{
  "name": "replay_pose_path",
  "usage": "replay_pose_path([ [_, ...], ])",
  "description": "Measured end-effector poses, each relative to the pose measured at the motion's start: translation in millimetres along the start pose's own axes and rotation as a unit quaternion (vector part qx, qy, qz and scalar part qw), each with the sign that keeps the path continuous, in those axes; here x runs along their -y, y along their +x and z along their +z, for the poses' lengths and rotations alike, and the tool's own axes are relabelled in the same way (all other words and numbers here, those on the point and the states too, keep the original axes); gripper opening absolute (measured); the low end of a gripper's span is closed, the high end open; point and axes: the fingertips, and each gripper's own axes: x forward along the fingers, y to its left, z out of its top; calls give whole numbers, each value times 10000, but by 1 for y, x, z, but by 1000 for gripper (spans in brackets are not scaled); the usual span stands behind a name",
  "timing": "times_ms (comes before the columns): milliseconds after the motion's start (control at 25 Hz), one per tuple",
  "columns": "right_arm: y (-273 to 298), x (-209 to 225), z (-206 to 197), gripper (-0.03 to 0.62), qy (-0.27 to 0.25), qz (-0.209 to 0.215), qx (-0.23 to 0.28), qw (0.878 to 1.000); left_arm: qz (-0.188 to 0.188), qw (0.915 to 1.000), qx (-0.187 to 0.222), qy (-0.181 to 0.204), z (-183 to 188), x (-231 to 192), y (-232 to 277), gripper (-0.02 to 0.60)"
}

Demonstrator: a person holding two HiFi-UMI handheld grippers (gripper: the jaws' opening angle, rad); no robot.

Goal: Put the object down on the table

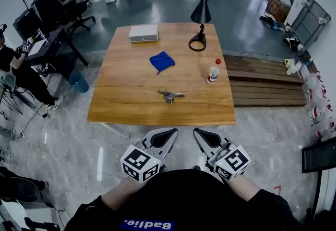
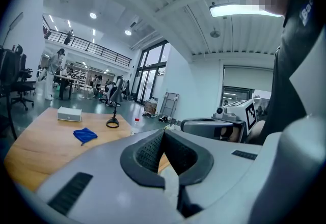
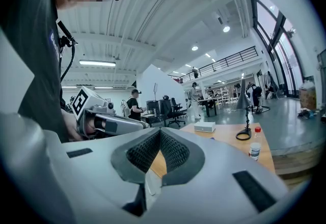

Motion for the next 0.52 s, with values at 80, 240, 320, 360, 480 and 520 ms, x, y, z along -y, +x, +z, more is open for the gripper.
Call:
replay_pose_path([
  [80,-1,-1,0,5,-6,9,-9,10000,10,10000,-17,2,-1,1,-1,8],
  [240,-2,-2,3,5,-16,26,-19,10000,12,10000,-51,12,-1,3,-2,8],
  [320,-2,-3,2,5,-17,37,-15,10000,13,10000,-60,11,-1,4,-2,8],
  [360,-2,-3,2,5,-17,41,-8,10000,13,10000,-64,11,-2,3,-3,8],
  [480,-1,-5,2,5,-20,54,16,10000,11,10000,-73,4,-3,3,-4,8],
  [520,0,-5,2,5,-20,58,25,10000,10,10000,-75,1,-3,2,-4,8],
])
